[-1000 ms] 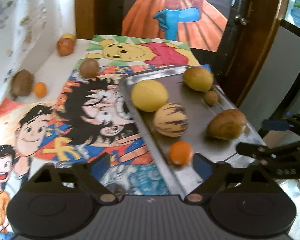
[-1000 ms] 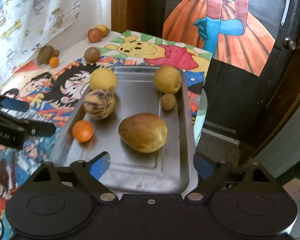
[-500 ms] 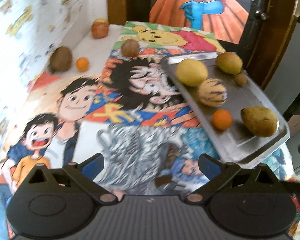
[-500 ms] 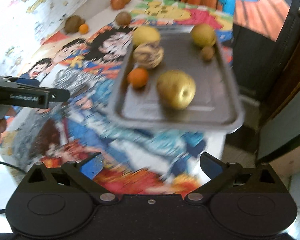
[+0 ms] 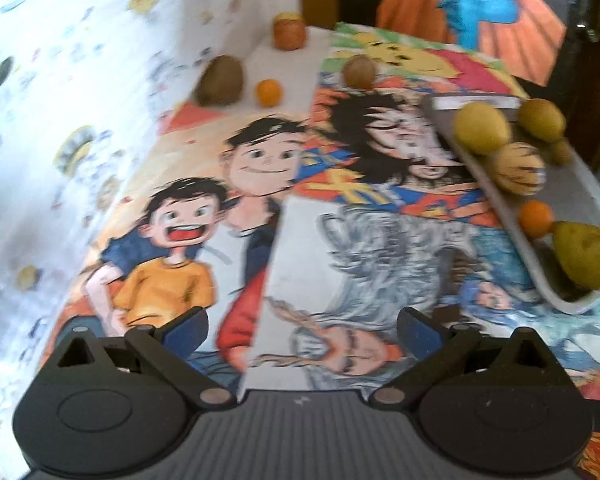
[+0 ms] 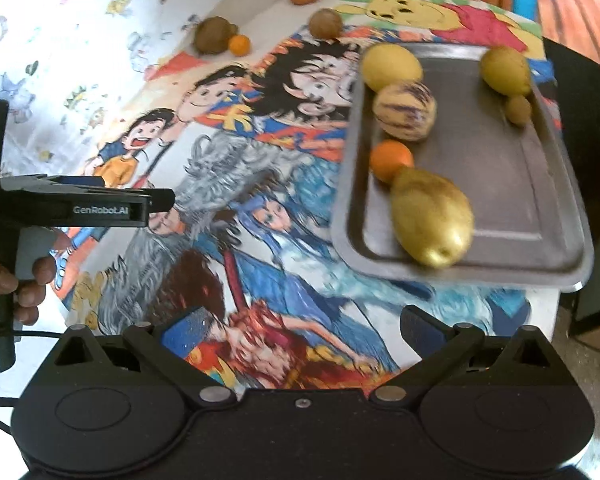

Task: Organize fruits
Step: 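Withdraw both open tools from the tray back toward the loose fruits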

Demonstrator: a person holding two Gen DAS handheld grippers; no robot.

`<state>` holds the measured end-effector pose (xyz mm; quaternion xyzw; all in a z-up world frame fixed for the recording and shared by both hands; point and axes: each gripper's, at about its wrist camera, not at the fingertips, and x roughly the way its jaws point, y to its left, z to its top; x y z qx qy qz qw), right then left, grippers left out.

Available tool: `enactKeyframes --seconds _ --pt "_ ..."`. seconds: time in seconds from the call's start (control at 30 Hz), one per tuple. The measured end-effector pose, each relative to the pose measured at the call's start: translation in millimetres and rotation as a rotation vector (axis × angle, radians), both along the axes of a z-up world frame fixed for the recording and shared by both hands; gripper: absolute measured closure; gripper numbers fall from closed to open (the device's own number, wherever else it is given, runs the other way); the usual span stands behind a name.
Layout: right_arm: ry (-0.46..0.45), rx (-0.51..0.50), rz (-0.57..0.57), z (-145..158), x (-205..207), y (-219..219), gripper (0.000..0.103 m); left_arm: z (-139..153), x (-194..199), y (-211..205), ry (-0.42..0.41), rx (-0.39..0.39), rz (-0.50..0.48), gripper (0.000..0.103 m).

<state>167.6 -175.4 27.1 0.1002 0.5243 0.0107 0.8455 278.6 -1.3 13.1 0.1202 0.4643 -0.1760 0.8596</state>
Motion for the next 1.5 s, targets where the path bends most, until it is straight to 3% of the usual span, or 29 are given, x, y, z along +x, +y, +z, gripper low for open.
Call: enactKeyframes --seconds 0.5,0.67,0.8,1.0,1.23,1.5 --pt "-0.037 0.069 0.075 2 24 -13 0.001 3 21 -3 0.018 0.054 0.103 0.000" --pt "-0.055 0.118 0.081 10 31 -35 0.001 12 23 -8 -0.061 0.091 0.192 0.001" --pt "-0.099 0.125 0.106 26 39 -56 0.001 25 31 -18 -0.086 0.071 0.237 0.000" --pt "-0.156 0.153 0.119 28 57 -88 0.001 34 44 -49 -0.142 0.080 0.210 0.000" --pt "-0.160 0.191 0.083 24 70 -89 0.001 21 67 -66 -0.143 0.096 0.179 0.000" --pt "-0.226 0.032 0.054 36 122 -80 0.001 17 120 -68 -0.157 0.022 0.129 0.000"
